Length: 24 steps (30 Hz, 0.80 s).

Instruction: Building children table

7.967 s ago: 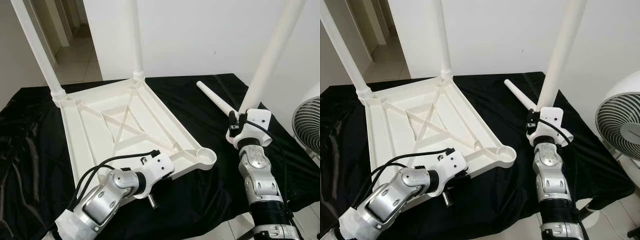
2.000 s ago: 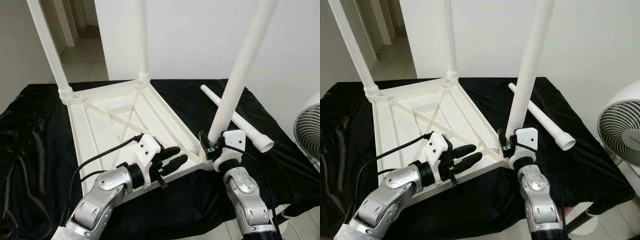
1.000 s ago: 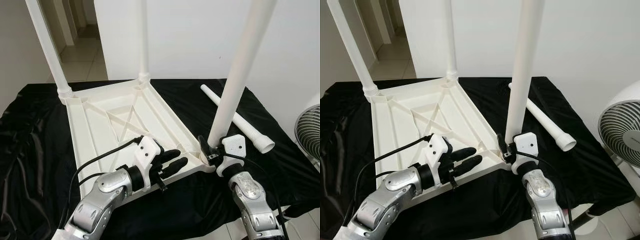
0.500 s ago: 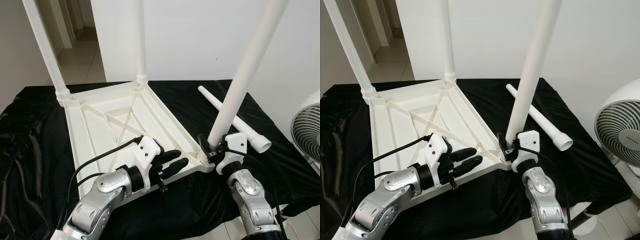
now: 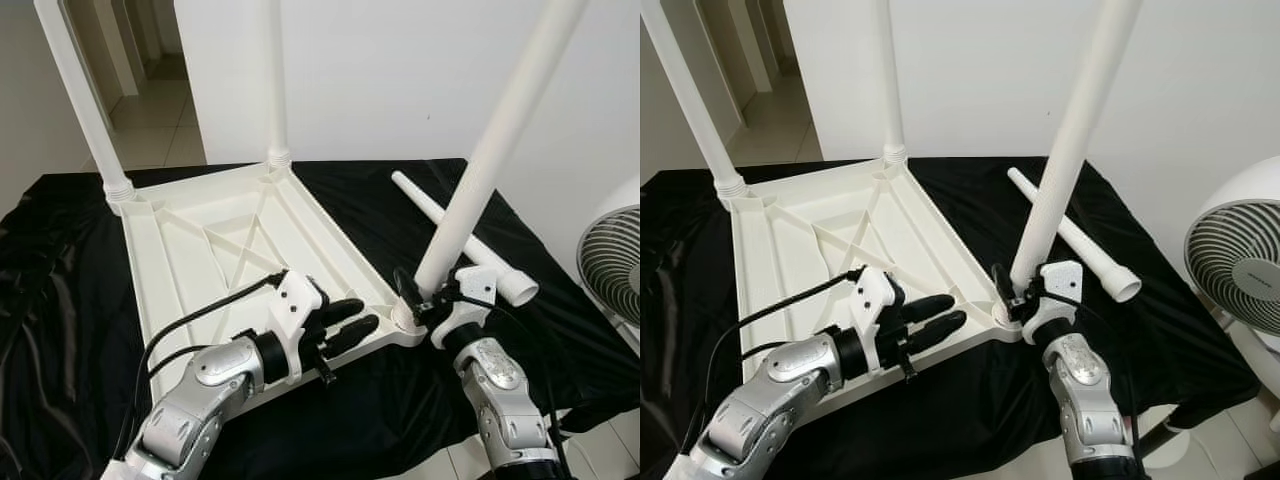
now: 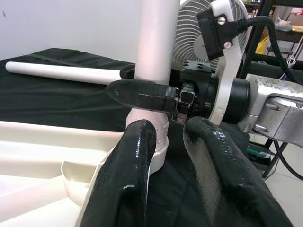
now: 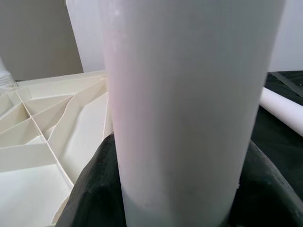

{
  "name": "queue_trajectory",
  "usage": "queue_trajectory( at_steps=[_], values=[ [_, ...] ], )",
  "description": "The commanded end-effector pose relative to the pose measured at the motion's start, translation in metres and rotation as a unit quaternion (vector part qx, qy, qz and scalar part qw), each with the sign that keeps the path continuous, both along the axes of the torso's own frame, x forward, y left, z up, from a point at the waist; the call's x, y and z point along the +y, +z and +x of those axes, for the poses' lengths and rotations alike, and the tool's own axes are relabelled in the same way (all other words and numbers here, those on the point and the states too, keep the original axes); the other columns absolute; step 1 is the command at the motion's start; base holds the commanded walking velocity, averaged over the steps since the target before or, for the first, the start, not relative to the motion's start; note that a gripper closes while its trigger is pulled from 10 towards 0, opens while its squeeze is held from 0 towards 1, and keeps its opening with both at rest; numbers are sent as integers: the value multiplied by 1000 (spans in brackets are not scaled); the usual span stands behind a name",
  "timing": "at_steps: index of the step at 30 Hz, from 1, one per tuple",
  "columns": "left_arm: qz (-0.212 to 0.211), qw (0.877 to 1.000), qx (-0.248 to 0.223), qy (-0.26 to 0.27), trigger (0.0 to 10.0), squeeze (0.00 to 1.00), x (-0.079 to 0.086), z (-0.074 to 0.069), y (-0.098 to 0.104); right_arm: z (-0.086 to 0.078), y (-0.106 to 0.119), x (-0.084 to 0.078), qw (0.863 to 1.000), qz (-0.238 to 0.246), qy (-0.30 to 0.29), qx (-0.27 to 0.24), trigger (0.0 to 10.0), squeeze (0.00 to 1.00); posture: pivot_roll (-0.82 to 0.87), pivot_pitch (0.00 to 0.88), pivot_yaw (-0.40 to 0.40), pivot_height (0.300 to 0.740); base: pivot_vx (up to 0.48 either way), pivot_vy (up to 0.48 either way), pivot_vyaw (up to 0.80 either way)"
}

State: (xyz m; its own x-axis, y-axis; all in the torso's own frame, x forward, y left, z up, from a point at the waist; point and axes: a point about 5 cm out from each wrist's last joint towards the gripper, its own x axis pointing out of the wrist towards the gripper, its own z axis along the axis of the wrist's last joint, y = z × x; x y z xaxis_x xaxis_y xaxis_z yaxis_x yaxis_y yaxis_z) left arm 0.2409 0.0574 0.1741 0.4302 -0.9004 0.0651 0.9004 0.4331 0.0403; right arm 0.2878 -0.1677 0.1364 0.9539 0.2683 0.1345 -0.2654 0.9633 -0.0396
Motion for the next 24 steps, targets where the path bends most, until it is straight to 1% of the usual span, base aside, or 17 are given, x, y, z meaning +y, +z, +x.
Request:
queue_trajectory(
  at_steps=[1, 3, 4, 8, 9, 15, 19, 21, 24],
  values=[
    [0, 1000, 2, 3, 10000, 0, 1, -1, 0, -10, -30, -1, 998, -4, -3, 55, 10000, 0, 19, 35, 25, 740, 0, 0, 0],
    [-1, 1000, 3, 4, 10000, 0, 1, -2, 0, -16, -26, 3, 1000, -23, 5, 18, 10000, 0, 20, 34, 24, 740, 0, 0, 0],
    [-2, 1000, 3, 4, 10000, 0, 1, -2, 0, -18, -25, 4, 999, -31, 7, 9, 10000, 0, 20, 34, 24, 740, 0, 0, 0],
    [-3, 1000, 4, 4, 10000, 0, 1, -2, 1, -18, -24, 5, 999, -41, 11, 2, 10000, 0, 19, 31, 24, 740, 0, 0, 0],
    [-2, 1000, 4, 4, 10000, 0, 1, -2, 1, -17, -23, 4, 999, -50, 11, -1, 10000, 0, 19, 31, 24, 740, 0, 0, 0],
    [-2, 1000, 3, 3, 10000, 0, 1, -1, 1, -14, -24, 4, 998, -57, 23, 9, 10000, 0, 20, 24, 26, 740, 0, 0, 0],
    [-1, 1000, 3, 2, 10000, 0, 1, -1, 1, -8, -22, 3, 998, -53, 23, 18, 10000, 0, 20, 21, 25, 740, 0, 0, 0],
    [0, 1000, 2, 3, 10000, 0, 2, -2, 1, -6, -27, 3, 997, -53, 27, 39, 10000, 0, 23, 16, 26, 740, 0, 0, 0],
    [0, 1000, 2, 3, 10000, 0, 2, -2, 1, -5, -29, 2, 997, -56, 28, 52, 10000, 0, 23, 16, 26, 740, 0, 0, 0]
  ],
)
